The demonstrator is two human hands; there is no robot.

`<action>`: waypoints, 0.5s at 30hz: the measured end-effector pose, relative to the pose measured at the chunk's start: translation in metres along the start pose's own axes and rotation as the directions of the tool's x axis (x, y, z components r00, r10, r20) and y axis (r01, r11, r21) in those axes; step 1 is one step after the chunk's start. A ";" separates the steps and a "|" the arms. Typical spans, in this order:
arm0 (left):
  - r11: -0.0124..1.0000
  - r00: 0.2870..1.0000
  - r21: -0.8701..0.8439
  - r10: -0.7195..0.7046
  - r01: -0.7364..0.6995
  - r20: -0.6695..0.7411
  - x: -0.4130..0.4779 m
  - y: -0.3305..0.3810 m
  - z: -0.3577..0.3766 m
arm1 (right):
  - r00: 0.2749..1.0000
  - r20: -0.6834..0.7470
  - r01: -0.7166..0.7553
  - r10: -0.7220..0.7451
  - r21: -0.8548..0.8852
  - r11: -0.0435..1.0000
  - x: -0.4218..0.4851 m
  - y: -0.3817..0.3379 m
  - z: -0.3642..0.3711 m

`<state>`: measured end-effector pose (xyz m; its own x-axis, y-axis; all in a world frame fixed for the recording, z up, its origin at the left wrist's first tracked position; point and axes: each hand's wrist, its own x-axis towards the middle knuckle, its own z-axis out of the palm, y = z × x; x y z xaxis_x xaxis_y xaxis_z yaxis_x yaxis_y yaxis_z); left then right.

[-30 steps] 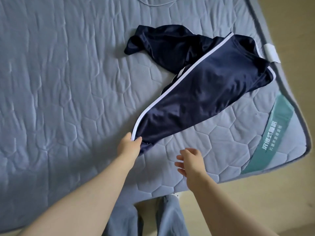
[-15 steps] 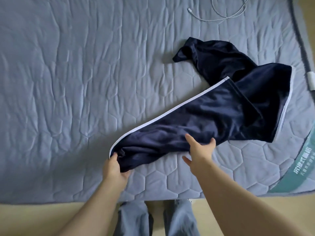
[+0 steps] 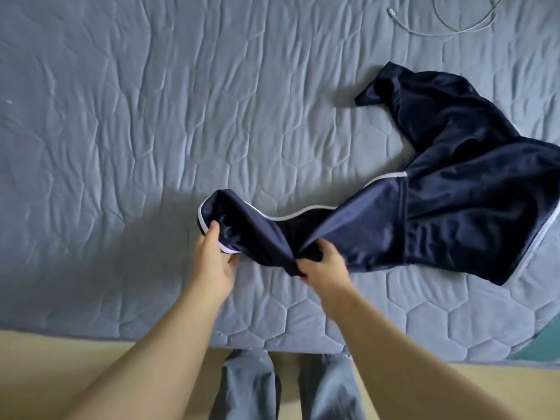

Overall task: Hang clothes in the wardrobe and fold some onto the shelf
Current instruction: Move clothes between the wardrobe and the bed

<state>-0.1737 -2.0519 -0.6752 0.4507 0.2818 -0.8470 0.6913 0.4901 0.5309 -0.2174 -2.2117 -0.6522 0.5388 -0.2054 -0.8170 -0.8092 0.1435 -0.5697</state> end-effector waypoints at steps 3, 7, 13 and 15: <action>0.990 0.999 0.130 -0.050 0.051 -0.006 -0.014 -0.012 0.016 | 0.920 0.367 -0.113 0.141 -0.096 0.989 -0.022 0.005 0.034; 0.963 0.994 0.249 -0.106 0.102 0.003 -0.022 -0.018 0.021 | 0.966 0.139 -0.213 0.218 -0.054 0.976 -0.009 0.011 0.007; 0.917 1.000 0.398 0.000 -0.008 0.021 -0.028 -0.034 0.057 | 0.847 -0.458 -0.221 0.270 0.159 0.962 0.030 0.021 -0.089; 0.904 0.998 0.427 0.011 -0.035 0.059 -0.032 -0.035 0.075 | 0.812 -0.475 -0.224 0.339 0.283 0.933 0.038 0.019 -0.112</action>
<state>-0.1700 -2.1397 -0.6644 0.4906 0.2381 -0.8382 0.8501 0.0808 0.5204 -0.2391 -2.3251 -0.6840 0.0522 -0.5778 -0.8145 -0.8092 0.4534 -0.3736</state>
